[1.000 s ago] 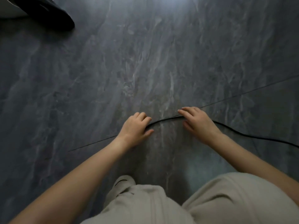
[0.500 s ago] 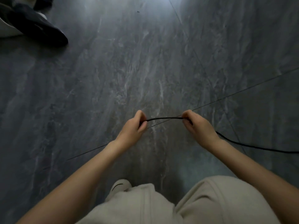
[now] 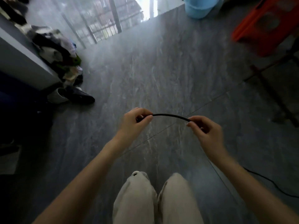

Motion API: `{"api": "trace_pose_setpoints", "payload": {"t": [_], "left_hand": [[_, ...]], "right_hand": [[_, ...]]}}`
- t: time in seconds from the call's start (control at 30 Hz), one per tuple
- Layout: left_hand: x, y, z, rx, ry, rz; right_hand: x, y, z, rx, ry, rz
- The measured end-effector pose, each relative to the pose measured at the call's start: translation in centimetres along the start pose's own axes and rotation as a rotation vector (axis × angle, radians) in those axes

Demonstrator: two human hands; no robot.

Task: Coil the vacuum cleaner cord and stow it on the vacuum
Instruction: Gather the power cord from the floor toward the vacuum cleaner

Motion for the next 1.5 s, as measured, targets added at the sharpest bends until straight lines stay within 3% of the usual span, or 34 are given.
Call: {"api": "trace_pose_setpoints", "payload": {"t": [0.23, 0.43, 0.83, 1.03, 1.23, 1.5], "left_hand": [[7.6, 25.7, 7.8, -0.01, -0.051, -0.128], [11.6, 38.3, 5.5, 0.032, -0.194, -0.324], [26.9, 53.9, -11.2, 0.001, -0.74, -0.816], [36.6, 60.7, -22.0, -0.038, -0.945, -1.001], [45.1, 66.4, -34.2, -0.047, -1.02, -1.031], [53.9, 74.4, -48.3, -0.009, -1.036, -0.931]], "right_hand": [[10.0, -23.9, 13.7, -0.044, 0.245, -0.017], [19.5, -32.8, 22.5, -0.042, 0.51, 0.01], [45.8, -31.6, 32.9, -0.108, 1.213, -0.062], [57.3, -29.3, 39.0, -0.105, 1.477, -0.069], [66.3, -24.2, 49.1, -0.142, 1.564, -0.104], [75.8, -20.4, 65.5, -0.129, 1.554, -0.122]]}}
Point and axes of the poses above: each hand's wrist, its own x-axis away from the middle knuckle, its own z-axis out of the back of the hand, y = z × x, the point moved 8 cm from there along -x, towards the middle knuckle, and after that the axes turned 8 degrees about -x, right-handed, at the moved point
